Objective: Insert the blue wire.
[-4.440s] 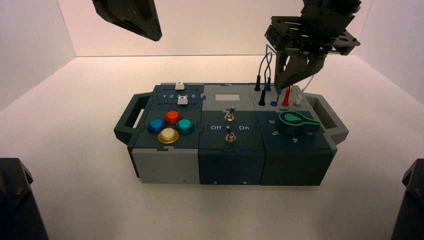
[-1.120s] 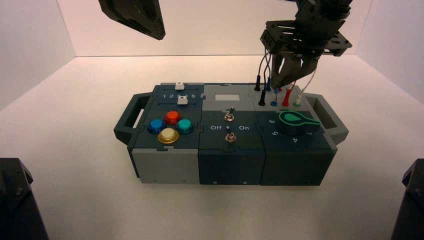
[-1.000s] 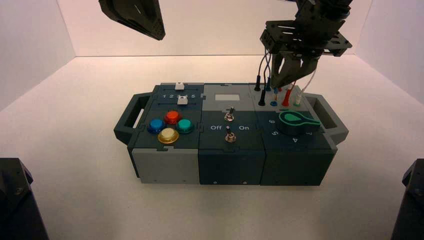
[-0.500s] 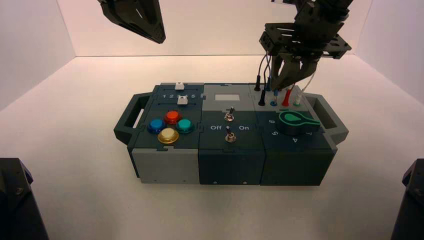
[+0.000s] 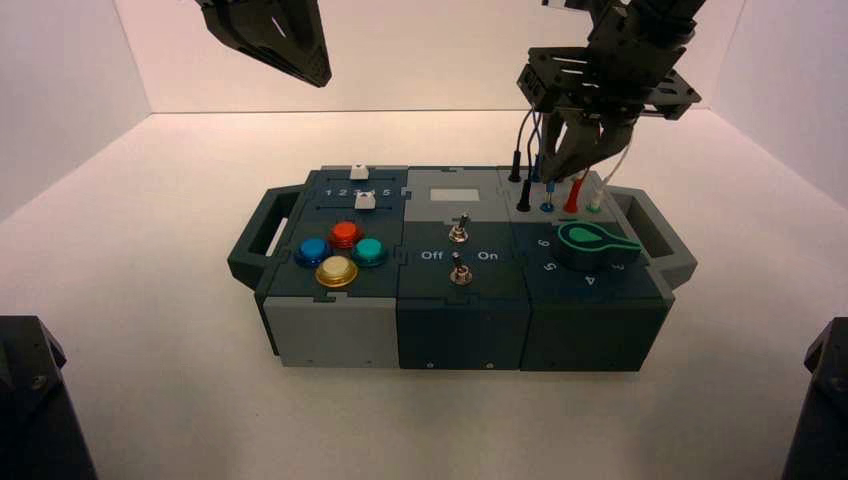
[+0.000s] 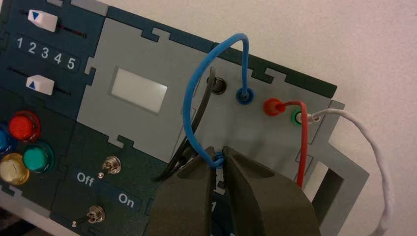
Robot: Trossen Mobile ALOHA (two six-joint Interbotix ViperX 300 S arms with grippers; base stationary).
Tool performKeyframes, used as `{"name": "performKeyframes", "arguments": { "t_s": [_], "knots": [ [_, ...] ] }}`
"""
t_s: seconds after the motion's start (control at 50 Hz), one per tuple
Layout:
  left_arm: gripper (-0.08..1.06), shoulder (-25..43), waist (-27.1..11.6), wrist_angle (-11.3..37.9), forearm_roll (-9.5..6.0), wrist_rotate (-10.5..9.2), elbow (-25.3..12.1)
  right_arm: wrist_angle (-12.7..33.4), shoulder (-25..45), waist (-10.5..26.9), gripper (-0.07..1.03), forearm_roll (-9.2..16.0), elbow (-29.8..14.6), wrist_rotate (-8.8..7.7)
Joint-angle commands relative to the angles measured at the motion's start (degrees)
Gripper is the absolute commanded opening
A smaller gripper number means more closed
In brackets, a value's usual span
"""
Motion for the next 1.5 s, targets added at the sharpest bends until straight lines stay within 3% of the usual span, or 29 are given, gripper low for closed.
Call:
{"name": "performKeyframes", "arguments": {
  "t_s": [0.02,1.5],
  "knots": [
    [-0.03,-0.35,-0.09,-0.44,0.18,0.09,-1.76,-0.35,-0.09,-0.09,-0.02,0.18,-0.79,0.35],
    [-0.03,0.18,0.35,-0.79,0.26,0.53,-1.85,-0.18,-0.09,2.37,-0.02,1.41,2.29,0.26]
  ]
}}
